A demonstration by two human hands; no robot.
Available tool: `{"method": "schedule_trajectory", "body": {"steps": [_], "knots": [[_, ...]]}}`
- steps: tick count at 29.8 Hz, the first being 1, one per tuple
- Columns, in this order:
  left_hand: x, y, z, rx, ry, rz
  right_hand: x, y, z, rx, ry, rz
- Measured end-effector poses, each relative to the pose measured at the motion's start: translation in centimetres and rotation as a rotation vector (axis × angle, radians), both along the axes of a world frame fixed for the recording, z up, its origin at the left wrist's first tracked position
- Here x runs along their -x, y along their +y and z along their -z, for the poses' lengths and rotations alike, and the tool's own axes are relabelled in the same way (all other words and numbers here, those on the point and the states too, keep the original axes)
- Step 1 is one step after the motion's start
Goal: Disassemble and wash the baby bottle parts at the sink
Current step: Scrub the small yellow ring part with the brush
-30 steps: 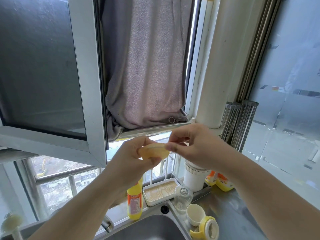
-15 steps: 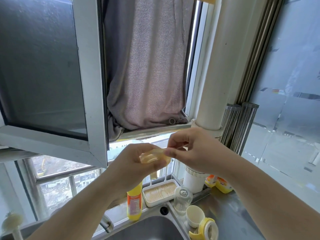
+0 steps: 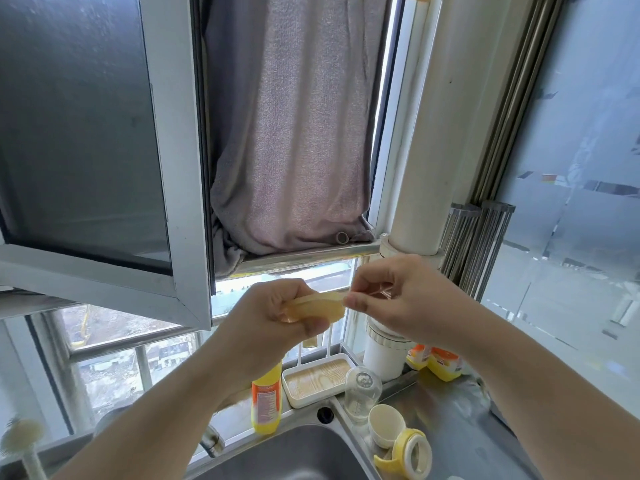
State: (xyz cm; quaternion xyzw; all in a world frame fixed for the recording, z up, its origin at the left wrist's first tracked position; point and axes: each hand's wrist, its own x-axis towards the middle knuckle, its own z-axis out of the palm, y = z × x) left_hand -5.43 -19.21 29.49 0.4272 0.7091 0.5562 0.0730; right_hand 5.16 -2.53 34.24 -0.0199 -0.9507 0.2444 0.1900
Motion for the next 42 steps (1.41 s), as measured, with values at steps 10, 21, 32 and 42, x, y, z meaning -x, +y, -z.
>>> {"method": "schedule_trajectory", "body": {"steps": [10, 21, 32, 42], "knots": [[-0.3, 0.9, 0.3, -0.075, -0.026, 0.067, 0.3, -0.6, -0.4, -0.005, 0.024, -0.042], [-0.8, 3.0, 3.0, -0.153, -0.407, 0.127, -0.8, 3.1, 5.3, 0.183, -0.065, 0.075], [-2.6, 10.9, 18.9, 0.065, -0.989, 0.081, -7.1, 10.1, 19.3, 0.371, -0.337, 0.447], [-8.1, 17.4, 32.5, 0.449, -1.083, -0.101, -12.0, 15.1, 31.8, 0.543, -0.554, 0.603]]}}
